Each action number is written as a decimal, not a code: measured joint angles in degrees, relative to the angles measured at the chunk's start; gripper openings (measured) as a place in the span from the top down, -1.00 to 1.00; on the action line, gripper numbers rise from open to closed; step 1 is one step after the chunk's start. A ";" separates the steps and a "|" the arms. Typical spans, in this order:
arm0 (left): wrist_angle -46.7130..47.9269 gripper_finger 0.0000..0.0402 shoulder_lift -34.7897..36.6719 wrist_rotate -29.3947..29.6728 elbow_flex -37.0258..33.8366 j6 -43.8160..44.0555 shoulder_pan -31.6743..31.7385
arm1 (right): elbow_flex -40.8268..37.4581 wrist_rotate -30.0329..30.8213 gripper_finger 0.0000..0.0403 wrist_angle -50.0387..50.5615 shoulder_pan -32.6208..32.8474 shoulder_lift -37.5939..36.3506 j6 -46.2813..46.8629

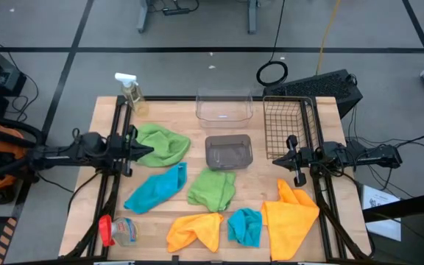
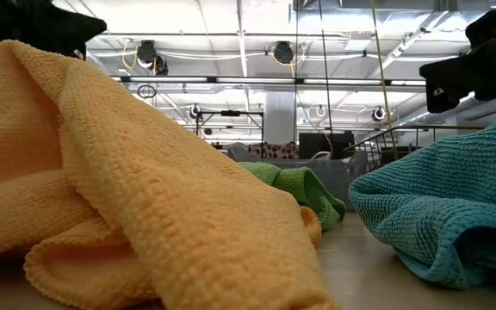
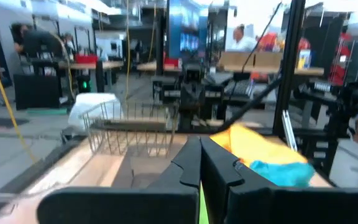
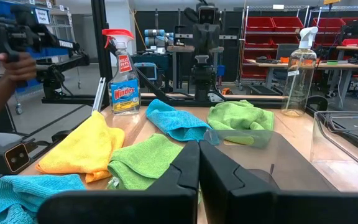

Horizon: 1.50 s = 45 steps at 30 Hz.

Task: Sort microfiber towel by color & place in baskets
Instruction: Put the top green microfiber towel into the wire basket

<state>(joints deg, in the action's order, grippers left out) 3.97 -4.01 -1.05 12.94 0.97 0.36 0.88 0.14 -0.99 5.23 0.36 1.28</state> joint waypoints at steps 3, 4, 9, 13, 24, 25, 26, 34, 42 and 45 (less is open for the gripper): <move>1.68 0.99 -2.40 -0.01 3.95 -0.26 0.00 | 0.00 0.00 1.00 0.00 0.00 0.00 0.00; 2.30 0.99 -3.41 -0.01 5.33 -0.38 0.00 | 0.00 0.00 1.00 0.00 -0.01 -0.02 0.00; 7.11 0.99 -8.68 -0.38 13.07 -3.25 0.00 | 0.00 0.02 1.00 0.00 0.00 0.01 0.00; 10.30 1.00 -13.50 -0.36 19.90 -4.95 0.00 | -0.02 0.02 1.00 0.00 -0.02 0.00 0.00; 15.15 1.00 -26.74 -0.30 39.28 -11.86 0.00 | -0.02 0.00 1.00 0.04 -0.01 -0.02 0.00; 16.33 1.00 -27.95 -0.29 41.08 -12.51 0.00 | -0.01 0.00 1.00 0.04 -0.02 -0.02 0.00; 17.65 1.00 -29.19 -0.29 42.91 -13.41 0.00 | -0.02 0.00 1.00 0.05 -0.02 0.01 0.00; 25.07 1.00 -37.39 -0.29 54.06 -14.86 0.00 | 0.00 0.00 1.00 0.06 -0.02 0.00 0.00; 29.26 0.96 -39.79 -0.29 54.77 -11.67 0.00 | 0.00 0.00 1.00 0.04 0.00 0.01 0.64; 29.16 0.90 -39.82 -0.29 53.63 -10.33 0.00 | -0.02 0.00 1.00 0.02 -0.02 0.00 6.86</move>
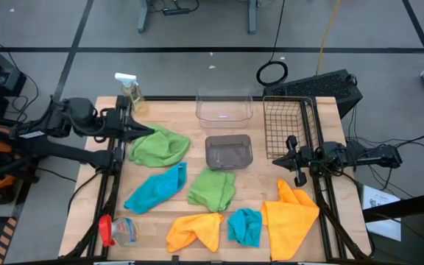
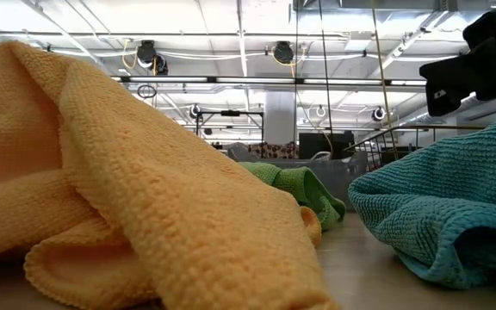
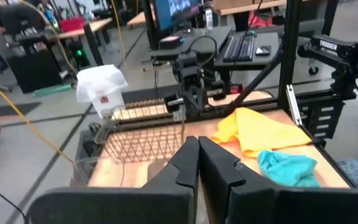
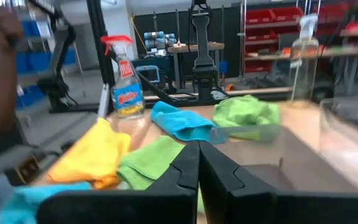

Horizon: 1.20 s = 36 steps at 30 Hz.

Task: Sort microfiber towel by color & place in baskets
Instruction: Put the top green microfiber towel into the wire basket

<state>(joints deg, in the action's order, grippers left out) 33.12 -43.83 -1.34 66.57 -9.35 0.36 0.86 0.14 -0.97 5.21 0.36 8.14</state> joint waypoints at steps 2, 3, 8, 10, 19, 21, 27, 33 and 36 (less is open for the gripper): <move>0.00 0.88 -0.49 0.00 -0.40 1.13 0.00 | 0.01 0.02 1.00 -0.20 0.00 0.00 4.86; 0.00 0.87 -0.83 0.00 -0.40 1.65 0.00 | 0.00 0.04 1.00 -0.61 0.00 0.00 6.78; -1.30 0.86 -2.69 0.00 -0.47 3.03 -0.21 | 1.89 0.33 1.00 -1.37 0.00 0.27 7.57; -1.95 0.86 -3.43 0.02 -0.47 2.98 -0.39 | 3.13 0.33 1.00 -0.97 0.02 0.57 7.62; -2.78 0.86 -5.59 0.15 -0.47 2.59 -0.39 | 16.55 0.30 1.00 5.59 0.02 5.46 6.90; -2.80 0.86 -5.81 1.01 -0.47 2.61 -0.39 | 21.41 0.28 1.00 9.04 0.02 7.63 5.14; -2.98 0.86 -5.81 3.19 -0.47 2.63 -0.39 | 38.44 3.88 1.00 20.06 0.02 16.82 1.62; -4.42 0.85 -5.81 3.32 -0.47 2.94 -0.39 | 51.36 6.08 1.00 22.71 0.02 28.08 -3.99; -4.39 0.85 -5.81 3.34 -0.47 3.06 -0.39 | 56.54 6.08 1.00 23.04 0.02 33.93 -7.60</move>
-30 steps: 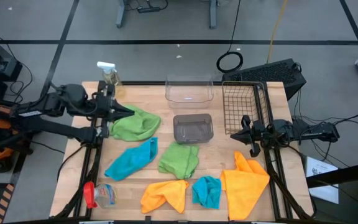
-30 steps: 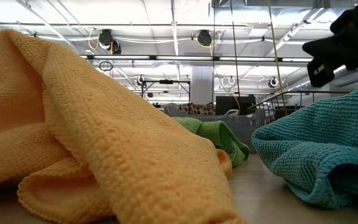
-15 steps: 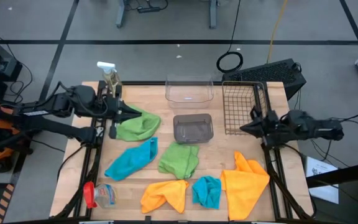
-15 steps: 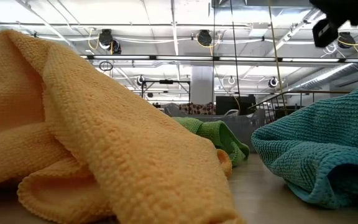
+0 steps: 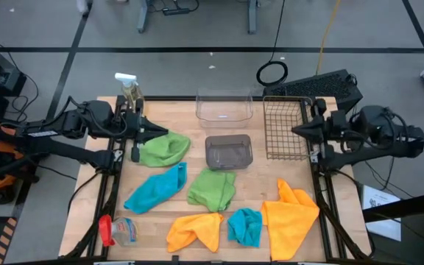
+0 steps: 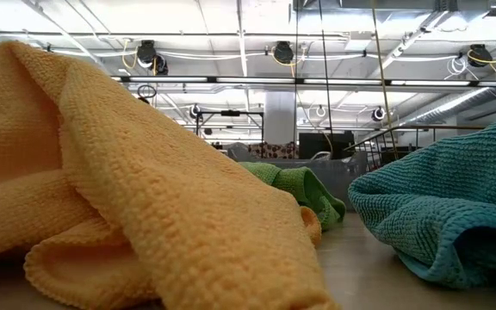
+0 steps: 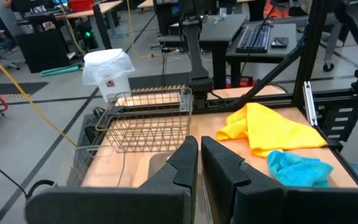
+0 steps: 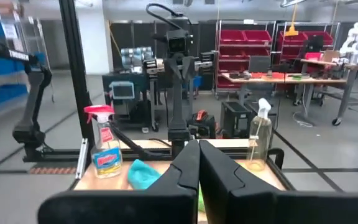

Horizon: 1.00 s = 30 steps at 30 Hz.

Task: Sort microfiber towel by color & place in baskets
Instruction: Put the top green microfiber towel into the wire basket

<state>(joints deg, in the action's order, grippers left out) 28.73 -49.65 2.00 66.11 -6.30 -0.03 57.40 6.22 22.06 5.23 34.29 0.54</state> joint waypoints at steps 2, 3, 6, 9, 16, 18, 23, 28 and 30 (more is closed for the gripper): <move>0.07 0.85 0.00 0.00 0.00 0.03 0.00 | 3.03 0.02 1.00 1.74 0.00 3.83 -1.22; 0.22 0.85 0.00 -0.01 0.00 0.03 0.00 | 4.45 0.00 1.00 2.87 0.00 5.77 -1.67; 0.75 0.85 -0.23 0.00 0.00 0.16 0.00 | 6.96 0.00 1.00 6.76 0.00 10.92 -1.53; 1.66 0.85 -0.52 -0.01 0.00 1.76 0.00 | 7.00 -0.20 1.00 7.41 0.00 14.76 0.43; 8.45 0.85 -2.42 1.17 0.00 6.44 0.00 | 3.92 -0.24 1.00 4.80 0.28 19.87 4.71; 10.74 0.85 -3.38 2.69 0.00 7.79 -0.01 | 2.09 -0.21 1.00 2.37 0.74 20.68 4.93; 16.32 0.85 -6.43 6.99 0.00 10.53 -0.09 | -3.67 -0.24 1.00 -4.89 1.90 21.62 5.28; 20.20 0.85 -9.24 10.31 0.00 13.53 -0.07 | -9.13 -0.13 1.00 -10.71 2.88 22.11 7.80; 21.99 0.85 -10.31 10.45 0.00 14.11 -0.04 | -11.04 -0.06 1.00 -12.24 3.49 22.24 8.76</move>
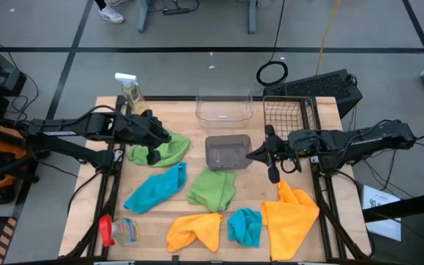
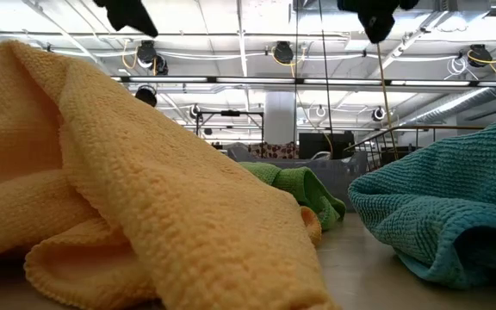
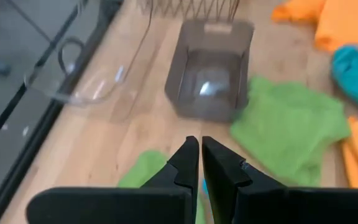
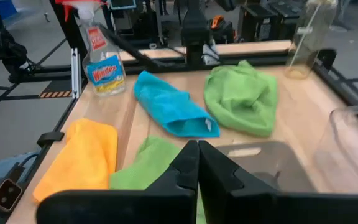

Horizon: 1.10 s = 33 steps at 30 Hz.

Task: Sort microfiber towel by color & place in baskets
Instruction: Put the top green microfiber towel into the wire basket

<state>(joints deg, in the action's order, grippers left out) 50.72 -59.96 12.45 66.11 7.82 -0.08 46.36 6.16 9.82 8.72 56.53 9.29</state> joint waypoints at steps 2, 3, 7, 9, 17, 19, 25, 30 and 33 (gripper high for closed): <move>1.18 0.85 -0.92 0.11 0.00 1.05 0.00 | -1.52 0.01 1.00 -1.73 0.63 0.14 1.00; 2.11 0.85 -1.43 0.13 0.00 1.70 0.00 | -2.21 0.00 1.00 -2.32 1.05 0.14 1.50; 4.43 0.85 -3.67 0.11 0.00 4.29 0.00 | -4.76 0.03 1.00 -5.58 2.71 0.14 2.26; 5.74 0.85 -4.83 0.13 0.00 6.55 0.01 | -5.75 0.06 1.00 -6.86 3.66 0.20 2.21; 11.53 0.65 -11.18 2.35 0.00 10.69 2.00 | -10.26 0.08 1.00 -14.75 6.39 2.87 0.97; 12.90 0.51 -12.94 2.57 0.00 10.83 2.92 | -11.14 0.10 1.00 -16.01 7.04 3.96 0.64; 13.39 0.11 -18.47 4.43 0.00 7.63 5.12 | -12.20 0.10 1.00 -18.14 8.54 7.71 0.55; 14.99 -0.13 -22.57 4.45 -0.01 5.71 7.84 | -12.28 0.08 1.00 -18.64 9.80 10.73 0.55; 14.86 -0.26 -23.72 4.41 -1.32 3.73 9.48 | -12.30 0.07 1.00 -18.68 10.13 12.11 0.52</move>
<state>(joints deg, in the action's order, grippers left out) 65.58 -83.67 16.86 64.79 11.54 9.41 34.07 6.23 -8.86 18.85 68.64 9.81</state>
